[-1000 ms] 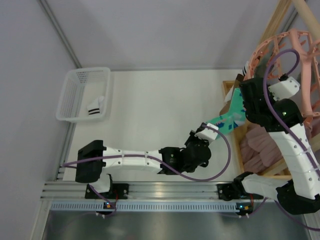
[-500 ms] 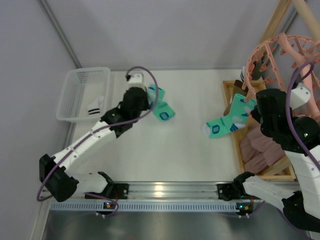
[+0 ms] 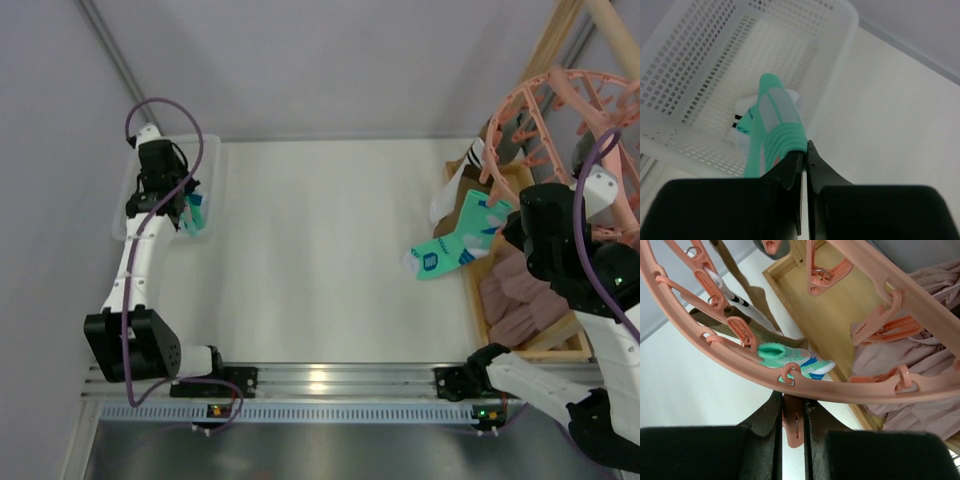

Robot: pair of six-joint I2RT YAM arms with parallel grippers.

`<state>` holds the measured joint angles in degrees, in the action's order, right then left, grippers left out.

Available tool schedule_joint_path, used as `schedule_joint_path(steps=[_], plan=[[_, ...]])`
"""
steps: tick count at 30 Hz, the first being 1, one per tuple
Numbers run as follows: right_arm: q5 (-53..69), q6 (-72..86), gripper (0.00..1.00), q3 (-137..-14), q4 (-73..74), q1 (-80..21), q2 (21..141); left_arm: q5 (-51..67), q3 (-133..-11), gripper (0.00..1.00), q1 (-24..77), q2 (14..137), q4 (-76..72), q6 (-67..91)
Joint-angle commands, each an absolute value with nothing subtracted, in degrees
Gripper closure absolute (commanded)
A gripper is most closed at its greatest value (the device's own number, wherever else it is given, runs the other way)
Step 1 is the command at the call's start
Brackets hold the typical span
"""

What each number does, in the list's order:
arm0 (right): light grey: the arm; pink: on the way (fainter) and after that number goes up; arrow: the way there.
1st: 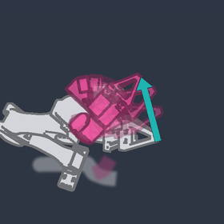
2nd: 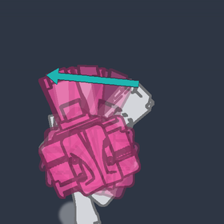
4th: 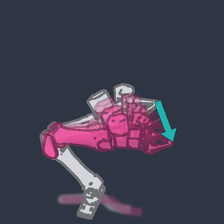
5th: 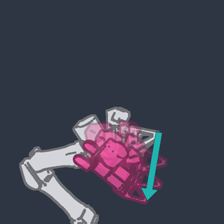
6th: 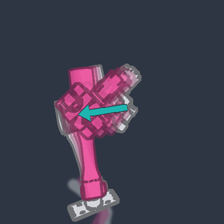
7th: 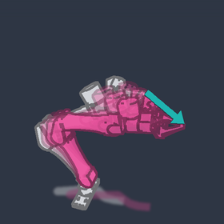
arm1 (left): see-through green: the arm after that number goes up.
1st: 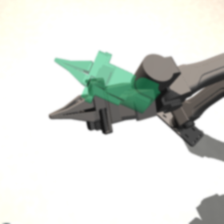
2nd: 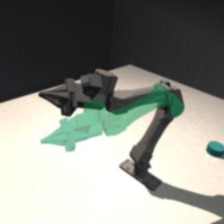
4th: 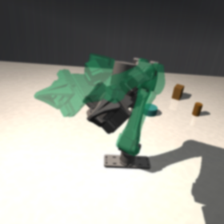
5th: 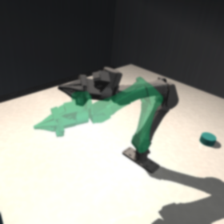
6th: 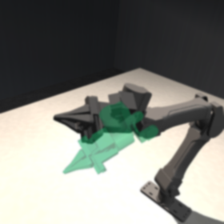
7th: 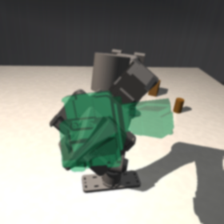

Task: Remove the socks clipped to the hanger

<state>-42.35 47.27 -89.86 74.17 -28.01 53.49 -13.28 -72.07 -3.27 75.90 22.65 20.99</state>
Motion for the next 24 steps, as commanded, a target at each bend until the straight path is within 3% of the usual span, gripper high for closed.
schedule_joint_path(steps=[1, 2, 4, 5, 6, 10, 11, 13, 18, 24], plan=[[-41.7, 44.4, 1.00, -90.0, 70.8, -28.3, 52.6, -8.2, -73.8, 1.00, -6.9, 77.5, 23.0, 22.1], [-41.5, 43.9, 1.00, -90.2, 70.8, -28.4, 52.5, -8.2, -73.3, 1.00, -7.5, 77.7, 23.1, 22.0], [-41.2, 43.5, 0.98, -90.6, 70.5, -28.4, 52.4, -9.0, -72.5, 0.38, -7.7, 78.0, 23.1, 22.4], [-40.9, 43.2, 0.95, -90.8, 70.2, -28.3, 52.4, -9.1, -71.8, 0.13, -7.9, 78.1, 23.1, 23.0], [-40.4, 43.1, 0.93, -91.1, 70.1, -28.4, 52.6, -8.9, -71.5, 0.02, -7.9, 78.0, 23.0, 24.1], [-38.8, 43.2, 0.61, -91.6, 70.7, -28.4, 53.6, -4.7, -71.5, 0.02, -6.2, 75.8, 22.3, 27.4], [-38.3, 43.2, 0.59, -91.6, 70.7, -28.3, 53.8, -3.0, -72.0, 0.02, -4.5, 75.5, 20.3, 26.8], [-37.8, 43.2, 0.59, -91.7, 70.7, -28.3, 53.9, -0.3, -71.9, 0.02, 4.2, 75.1, 15.8, 22.1], [-38.1, 44.3, 0.69, -91.5, 71.3, -28.4, 52.6, 25.5, -68.1, 0.02, 24.7, 79.6, -10.7, 21.7], [-37.6, 45.2, 0.69, -91.8, 72.8, -28.4, 52.0, 28.0, -73.7, 0.02, 44.2, 92.4, -17.0, 15.6]])
